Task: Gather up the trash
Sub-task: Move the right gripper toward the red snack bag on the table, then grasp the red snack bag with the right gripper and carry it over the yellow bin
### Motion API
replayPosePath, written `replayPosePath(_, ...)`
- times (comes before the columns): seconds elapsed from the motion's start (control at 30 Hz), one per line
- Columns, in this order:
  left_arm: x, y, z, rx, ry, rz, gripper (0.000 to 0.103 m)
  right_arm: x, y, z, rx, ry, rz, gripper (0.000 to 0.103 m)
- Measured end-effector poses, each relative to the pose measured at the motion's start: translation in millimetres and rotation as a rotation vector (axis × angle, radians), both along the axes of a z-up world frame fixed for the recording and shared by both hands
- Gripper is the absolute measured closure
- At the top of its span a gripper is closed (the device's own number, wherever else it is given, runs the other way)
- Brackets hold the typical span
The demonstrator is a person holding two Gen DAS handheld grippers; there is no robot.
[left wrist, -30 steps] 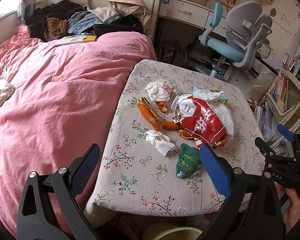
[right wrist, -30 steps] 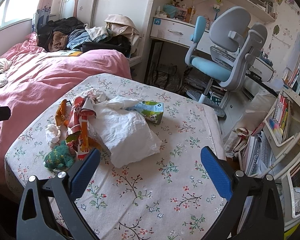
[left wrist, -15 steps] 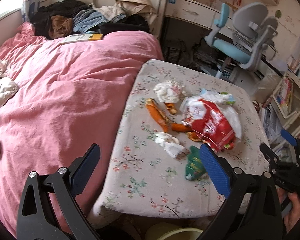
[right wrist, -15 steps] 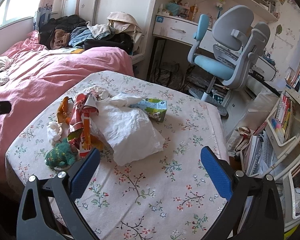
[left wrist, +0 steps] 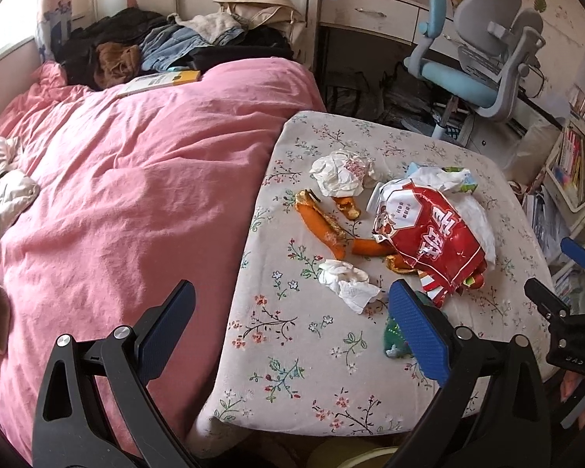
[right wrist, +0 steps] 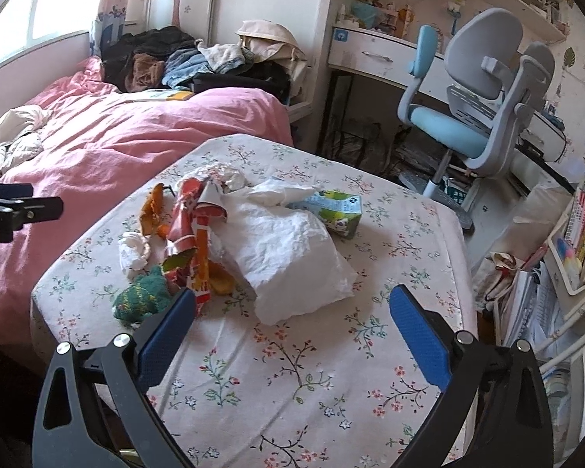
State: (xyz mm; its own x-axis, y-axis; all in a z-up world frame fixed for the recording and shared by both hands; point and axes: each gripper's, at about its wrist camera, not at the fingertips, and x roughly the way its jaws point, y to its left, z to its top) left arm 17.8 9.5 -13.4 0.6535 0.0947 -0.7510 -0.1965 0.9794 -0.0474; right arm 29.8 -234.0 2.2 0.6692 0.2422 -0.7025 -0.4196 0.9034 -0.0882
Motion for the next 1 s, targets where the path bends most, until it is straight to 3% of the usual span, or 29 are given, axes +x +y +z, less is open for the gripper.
replayPosePath(0.13, 4.2, 1.3, 0.5, -0.006, 0.004, -0.001, 0.007, 1.3, 7.2, 1.1, 0.026, 0.005, 0.038, 0.023)
replayPosePath(0.37, 11.4, 2.6, -8.8, -0.023, 0.029, -0.011, 0.007, 7.5, 19.9, -1.2, 0.032, 0.01, 0.066, 0.028)
replayPosePath(0.63, 22.5, 1.1, -13.3, -0.021, 0.045, -0.011, 0.007, 12.6, 47.4, -12.5, 0.041, 0.066, 0.165, 0.045)
replayPosePath(0.9, 31.9, 0.0, -21.0, 0.006, 0.082, -0.007, 0.007, 19.5, 61.9, -19.5, 0.041, 0.092, 0.193, 0.052)
replayPosePath(1.0, 36.0, -3.5, -26.7, 0.019, 0.108, -0.019, 0.007, 24.1, 63.8, -21.9, 0.049, 0.11, 0.2, 0.061)
